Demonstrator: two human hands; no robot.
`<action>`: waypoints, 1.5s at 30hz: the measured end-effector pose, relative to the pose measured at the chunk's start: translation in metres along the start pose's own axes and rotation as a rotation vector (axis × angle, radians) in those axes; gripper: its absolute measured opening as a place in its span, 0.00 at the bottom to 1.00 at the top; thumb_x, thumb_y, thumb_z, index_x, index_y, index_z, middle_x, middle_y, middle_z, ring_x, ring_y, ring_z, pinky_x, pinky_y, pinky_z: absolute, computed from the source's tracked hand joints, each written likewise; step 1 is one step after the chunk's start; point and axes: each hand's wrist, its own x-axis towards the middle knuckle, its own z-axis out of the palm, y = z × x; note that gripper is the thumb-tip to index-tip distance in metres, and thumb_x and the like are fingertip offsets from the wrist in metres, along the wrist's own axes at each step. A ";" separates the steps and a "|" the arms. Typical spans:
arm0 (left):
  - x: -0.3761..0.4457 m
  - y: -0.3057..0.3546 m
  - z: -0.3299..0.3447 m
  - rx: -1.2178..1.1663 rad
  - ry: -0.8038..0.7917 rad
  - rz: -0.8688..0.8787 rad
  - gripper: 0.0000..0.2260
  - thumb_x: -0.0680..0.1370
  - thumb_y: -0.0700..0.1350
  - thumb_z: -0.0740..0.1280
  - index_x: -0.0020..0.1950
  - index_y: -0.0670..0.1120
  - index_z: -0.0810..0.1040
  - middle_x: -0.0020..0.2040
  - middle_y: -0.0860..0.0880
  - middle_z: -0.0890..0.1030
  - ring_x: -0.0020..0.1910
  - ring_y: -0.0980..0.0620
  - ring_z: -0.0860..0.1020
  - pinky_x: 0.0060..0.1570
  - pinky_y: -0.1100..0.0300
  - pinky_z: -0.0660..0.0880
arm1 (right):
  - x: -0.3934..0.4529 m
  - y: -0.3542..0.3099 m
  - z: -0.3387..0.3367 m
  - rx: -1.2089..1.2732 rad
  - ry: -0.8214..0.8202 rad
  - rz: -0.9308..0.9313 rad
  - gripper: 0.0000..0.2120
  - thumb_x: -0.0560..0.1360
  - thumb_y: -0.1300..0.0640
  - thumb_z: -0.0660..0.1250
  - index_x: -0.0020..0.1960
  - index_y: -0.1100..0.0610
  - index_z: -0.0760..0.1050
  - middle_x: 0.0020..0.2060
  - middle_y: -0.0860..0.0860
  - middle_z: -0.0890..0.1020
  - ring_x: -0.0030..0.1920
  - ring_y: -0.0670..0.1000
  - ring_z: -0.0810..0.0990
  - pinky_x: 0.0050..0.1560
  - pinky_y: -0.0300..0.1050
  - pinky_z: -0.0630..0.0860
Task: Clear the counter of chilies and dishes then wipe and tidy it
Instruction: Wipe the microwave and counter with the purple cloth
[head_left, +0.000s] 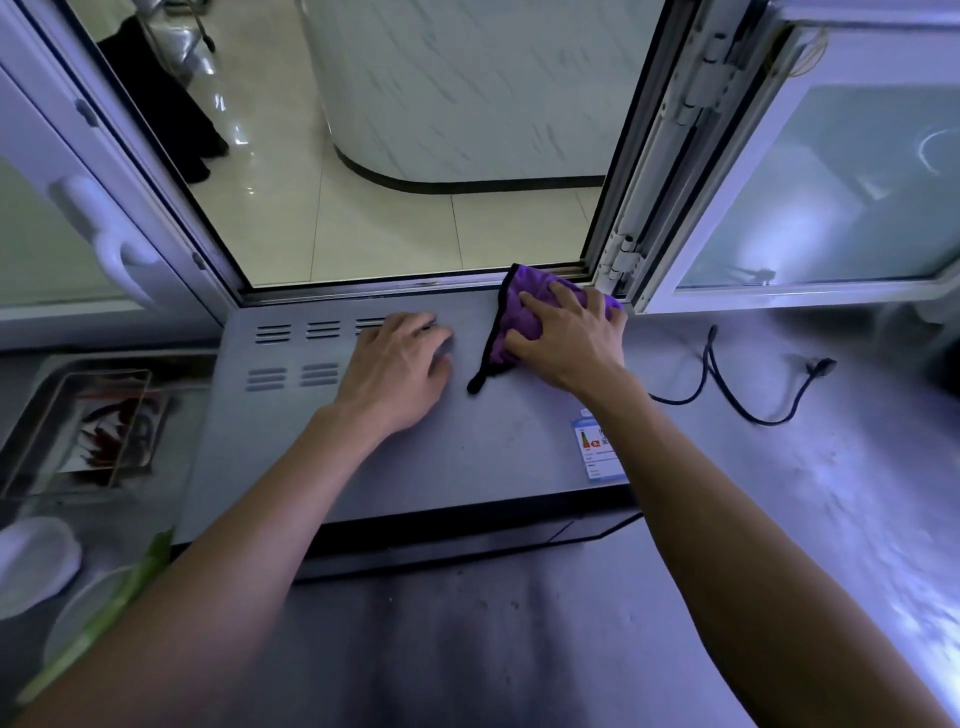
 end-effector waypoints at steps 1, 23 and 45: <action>-0.004 -0.005 -0.001 -0.004 0.007 -0.002 0.14 0.80 0.48 0.63 0.65 0.48 0.77 0.68 0.49 0.74 0.68 0.44 0.70 0.62 0.46 0.69 | -0.001 -0.003 0.000 -0.002 -0.003 -0.003 0.35 0.70 0.29 0.51 0.75 0.38 0.63 0.76 0.49 0.64 0.73 0.62 0.60 0.67 0.65 0.56; -0.114 -0.159 -0.051 0.017 0.092 -0.154 0.13 0.80 0.49 0.63 0.63 0.49 0.79 0.66 0.49 0.76 0.68 0.46 0.70 0.61 0.46 0.71 | -0.022 -0.214 0.029 -0.018 -0.035 -0.185 0.35 0.71 0.27 0.50 0.76 0.36 0.58 0.78 0.51 0.59 0.74 0.64 0.54 0.69 0.69 0.51; -0.189 -0.181 -0.076 -0.056 0.163 -0.210 0.15 0.77 0.42 0.65 0.63 0.44 0.79 0.61 0.47 0.80 0.60 0.42 0.76 0.57 0.47 0.75 | -0.079 -0.275 0.039 0.067 -0.027 -0.367 0.36 0.66 0.26 0.51 0.73 0.34 0.63 0.76 0.49 0.63 0.74 0.61 0.55 0.70 0.67 0.54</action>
